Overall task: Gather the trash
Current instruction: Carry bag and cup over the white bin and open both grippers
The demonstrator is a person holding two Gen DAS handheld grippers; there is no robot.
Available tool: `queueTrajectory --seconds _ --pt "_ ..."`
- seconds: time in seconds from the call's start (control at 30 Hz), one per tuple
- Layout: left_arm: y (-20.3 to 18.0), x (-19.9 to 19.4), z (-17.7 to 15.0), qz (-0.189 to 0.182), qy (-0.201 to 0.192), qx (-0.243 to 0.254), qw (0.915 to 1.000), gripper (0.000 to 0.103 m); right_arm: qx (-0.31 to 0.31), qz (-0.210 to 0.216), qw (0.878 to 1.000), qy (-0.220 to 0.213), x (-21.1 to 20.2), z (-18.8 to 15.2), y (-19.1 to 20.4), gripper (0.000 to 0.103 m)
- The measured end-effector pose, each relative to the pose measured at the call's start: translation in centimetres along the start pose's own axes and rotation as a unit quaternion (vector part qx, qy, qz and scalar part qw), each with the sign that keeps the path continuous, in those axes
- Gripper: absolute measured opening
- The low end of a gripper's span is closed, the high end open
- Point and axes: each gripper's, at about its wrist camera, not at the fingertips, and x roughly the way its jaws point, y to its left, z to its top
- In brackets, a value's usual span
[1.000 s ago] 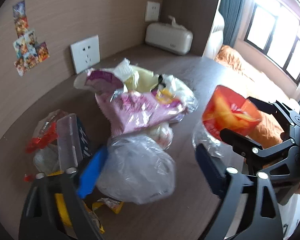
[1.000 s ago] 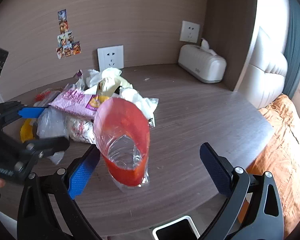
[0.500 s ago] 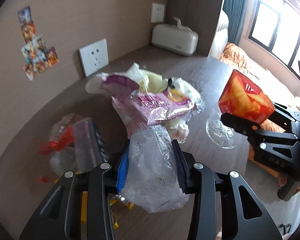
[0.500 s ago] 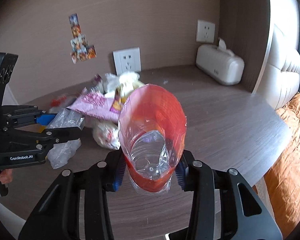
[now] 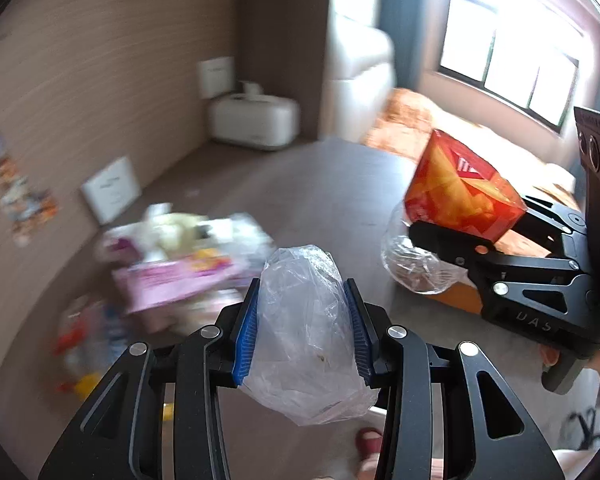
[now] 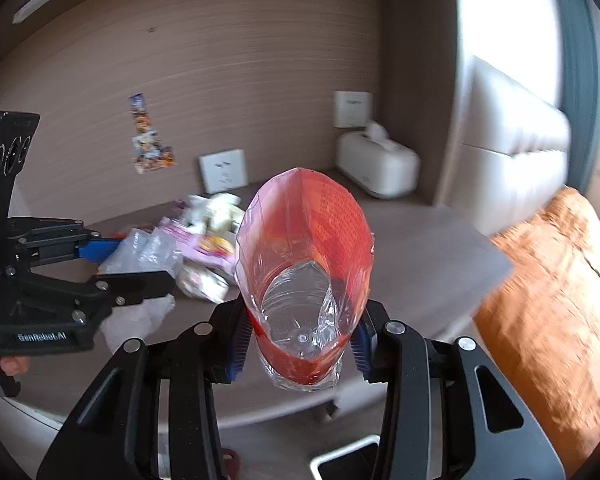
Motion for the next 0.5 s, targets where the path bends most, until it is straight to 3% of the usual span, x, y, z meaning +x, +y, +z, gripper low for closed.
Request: queueTrajectory --seconds 0.2,0.5 --pt "-7.6 4.3 -0.1 -0.09 0.032 0.061 0.9935 0.04 0.045 -0.068 0.996 0.042 -2.8 -4.5 -5.1 0.044" --pt "-16.8 13.5 -4.1 -0.193 0.121 0.124 0.9659 0.04 0.126 -0.101 0.98 0.118 -2.8 -12.3 -10.5 0.044"
